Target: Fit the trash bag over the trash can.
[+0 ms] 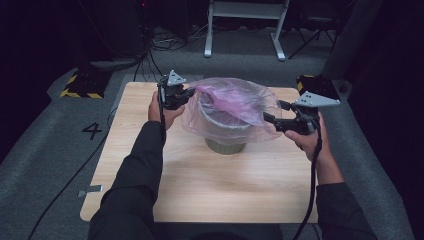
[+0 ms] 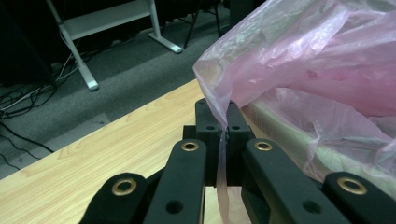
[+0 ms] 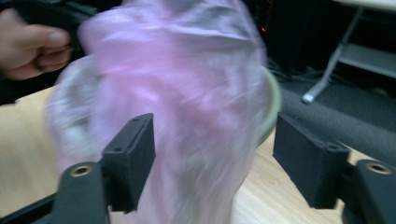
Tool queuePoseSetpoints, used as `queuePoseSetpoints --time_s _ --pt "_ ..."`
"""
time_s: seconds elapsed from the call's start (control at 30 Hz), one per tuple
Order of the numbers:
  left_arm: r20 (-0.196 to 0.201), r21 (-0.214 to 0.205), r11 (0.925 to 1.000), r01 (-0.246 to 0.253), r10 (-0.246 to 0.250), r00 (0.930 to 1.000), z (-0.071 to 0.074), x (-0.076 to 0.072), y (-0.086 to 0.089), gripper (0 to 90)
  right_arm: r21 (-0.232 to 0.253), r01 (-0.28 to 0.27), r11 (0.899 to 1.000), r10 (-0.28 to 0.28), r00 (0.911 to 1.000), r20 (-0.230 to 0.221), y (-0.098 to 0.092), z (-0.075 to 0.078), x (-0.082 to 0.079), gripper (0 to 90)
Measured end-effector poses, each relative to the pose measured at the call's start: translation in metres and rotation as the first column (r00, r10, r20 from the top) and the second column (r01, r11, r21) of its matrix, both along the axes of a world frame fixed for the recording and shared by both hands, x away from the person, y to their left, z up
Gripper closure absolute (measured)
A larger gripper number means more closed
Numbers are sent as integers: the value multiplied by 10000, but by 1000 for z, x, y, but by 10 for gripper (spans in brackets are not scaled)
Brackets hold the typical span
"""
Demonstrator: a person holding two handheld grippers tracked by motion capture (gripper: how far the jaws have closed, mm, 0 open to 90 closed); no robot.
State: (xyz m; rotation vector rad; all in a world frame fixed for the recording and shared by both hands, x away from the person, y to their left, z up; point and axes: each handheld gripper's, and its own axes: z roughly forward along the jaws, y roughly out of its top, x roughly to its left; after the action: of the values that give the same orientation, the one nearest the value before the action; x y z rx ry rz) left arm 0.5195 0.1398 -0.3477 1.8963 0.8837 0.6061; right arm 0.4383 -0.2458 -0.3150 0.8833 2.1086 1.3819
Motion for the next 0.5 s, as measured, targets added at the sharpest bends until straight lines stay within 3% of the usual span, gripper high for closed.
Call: queuePoseSetpoints --time_s 0.1,0.17,0.3,0.5 --pt "-10 46 10000 -41 41 10000 -2 4 -1 875 340 10 9994 13 9978 -670 2 -1 19 414" --pt "-3 0 10000 -55 55 10000 -3 6 -2 872 582 -385 9976 432 9957 -820 2 -2 26 592" --pt "-45 -7 9999 -111 111 9999 -6 11 -2 868 124 -24 9999 30 9990 -455 6 -3 37 832" --pt "-121 -104 9997 -220 219 9997 -11 21 -6 859 -85 1029 9947 -1032 9933 -515 8 -16 64 870"
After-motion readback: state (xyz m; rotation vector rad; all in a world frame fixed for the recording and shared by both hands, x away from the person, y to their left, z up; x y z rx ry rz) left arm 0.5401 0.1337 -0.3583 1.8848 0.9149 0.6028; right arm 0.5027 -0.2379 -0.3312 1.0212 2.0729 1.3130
